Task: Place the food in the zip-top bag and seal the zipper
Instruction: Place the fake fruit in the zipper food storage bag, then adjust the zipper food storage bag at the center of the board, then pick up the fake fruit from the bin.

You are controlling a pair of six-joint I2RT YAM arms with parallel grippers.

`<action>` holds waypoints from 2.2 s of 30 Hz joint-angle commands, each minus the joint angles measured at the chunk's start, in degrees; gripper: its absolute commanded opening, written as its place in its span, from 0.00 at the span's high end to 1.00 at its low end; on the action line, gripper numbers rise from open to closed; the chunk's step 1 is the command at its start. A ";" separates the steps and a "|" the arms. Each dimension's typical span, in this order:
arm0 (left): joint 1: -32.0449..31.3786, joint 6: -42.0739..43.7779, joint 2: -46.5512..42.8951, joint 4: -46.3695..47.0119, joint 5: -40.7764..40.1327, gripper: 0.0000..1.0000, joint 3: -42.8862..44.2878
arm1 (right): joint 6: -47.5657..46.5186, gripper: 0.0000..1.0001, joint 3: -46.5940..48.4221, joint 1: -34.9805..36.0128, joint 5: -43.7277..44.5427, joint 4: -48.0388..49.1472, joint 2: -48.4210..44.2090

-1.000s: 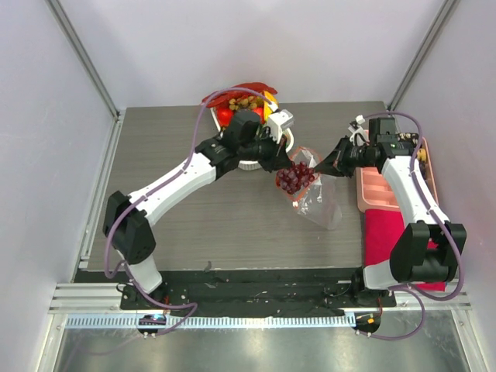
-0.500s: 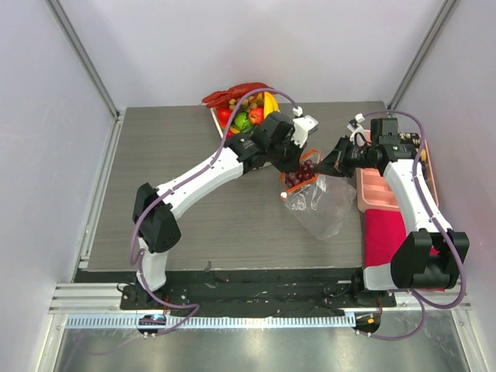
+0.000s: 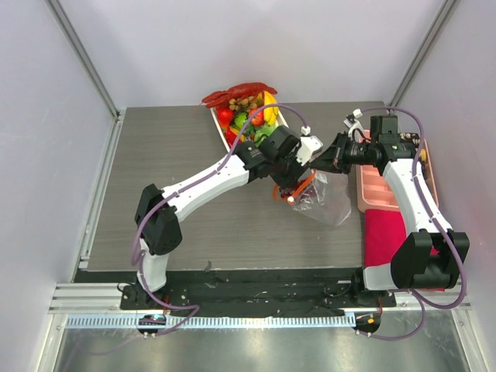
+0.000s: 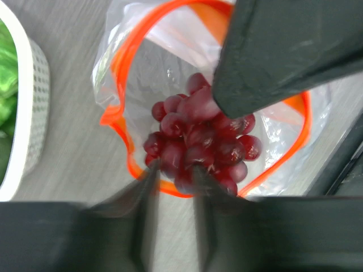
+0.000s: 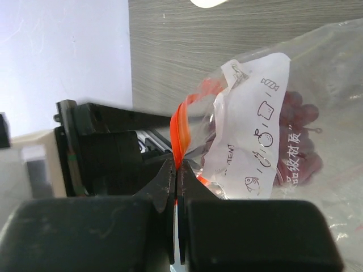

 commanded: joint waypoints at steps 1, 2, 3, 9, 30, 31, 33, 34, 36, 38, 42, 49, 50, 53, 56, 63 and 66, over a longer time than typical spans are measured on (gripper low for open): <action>2.47 -4.43 -8.39 3.72 4.69 0.40 -1.60 | 1.65 0.99 0.46 0.18 -3.71 4.12 -2.38; 4.39 -5.84 -9.54 4.95 6.87 0.30 -3.01 | 1.56 0.99 0.37 0.18 -3.80 4.04 -2.47; 5.54 -9.33 -10.77 6.26 8.37 0.28 -4.51 | 1.65 0.99 0.28 0.18 -3.80 4.12 -2.47; 16.26 -22.97 -16.76 17.44 13.13 0.32 -20.59 | 1.47 0.99 0.45 0.18 -4.41 4.30 -2.47; 17.86 -29.77 -12.01 18.24 23.60 0.90 -19.04 | 5.07 0.99 -0.86 0.00 -3.72 5.36 -6.95; 17.77 -28.71 -11.92 15.71 22.98 1.00 -17.63 | 4.99 0.99 -1.21 -0.08 -3.28 4.92 -7.82; 17.77 -26.17 -11.75 12.97 22.19 1.00 -12.82 | 2.63 0.99 -2.00 -0.43 -0.83 3.52 -8.79; 17.69 -25.37 -11.40 10.35 22.01 1.00 -10.87 | 1.31 0.99 -1.83 -0.61 0.49 0.64 -9.41; 17.16 -22.13 -9.99 7.87 20.52 1.00 -5.53 | -2.63 0.99 -1.31 -1.22 4.79 -2.72 -9.68; 16.89 -19.49 -7.37 2.79 19.64 0.89 -1.81 | -3.80 0.99 -1.13 -2.37 7.96 -5.97 -9.50; 18.03 -13.51 -3.76 -1.45 20.68 0.40 4.88 | -3.28 0.99 -2.18 -3.34 12.36 -6.60 -8.98; 24.27 0.34 -0.78 -0.91 20.96 0.13 9.08 | -3.10 0.99 -4.12 -3.60 13.43 -5.28 -7.31; 25.58 6.31 0.11 -2.67 21.13 0.13 12.06 | -2.84 0.99 -4.03 -3.60 12.91 -5.11 -7.04; 27.61 4.91 3.71 -3.05 13.54 0.16 14.37 | -2.05 0.99 -3.77 -3.60 11.85 -4.05 -6.60; 29.63 -3.18 5.04 0.91 6.13 0.19 13.07 | -1.43 0.99 -3.59 -3.60 11.50 -3.17 -6.51; 29.90 -7.28 5.65 9.01 19.04 0.20 6.90 | -1.34 0.99 -3.85 -3.60 11.85 -2.55 -6.16; 29.99 3.18 8.72 4.71 26.65 0.20 8.57 | -1.17 0.99 -3.68 -3.60 11.67 -2.55 -6.25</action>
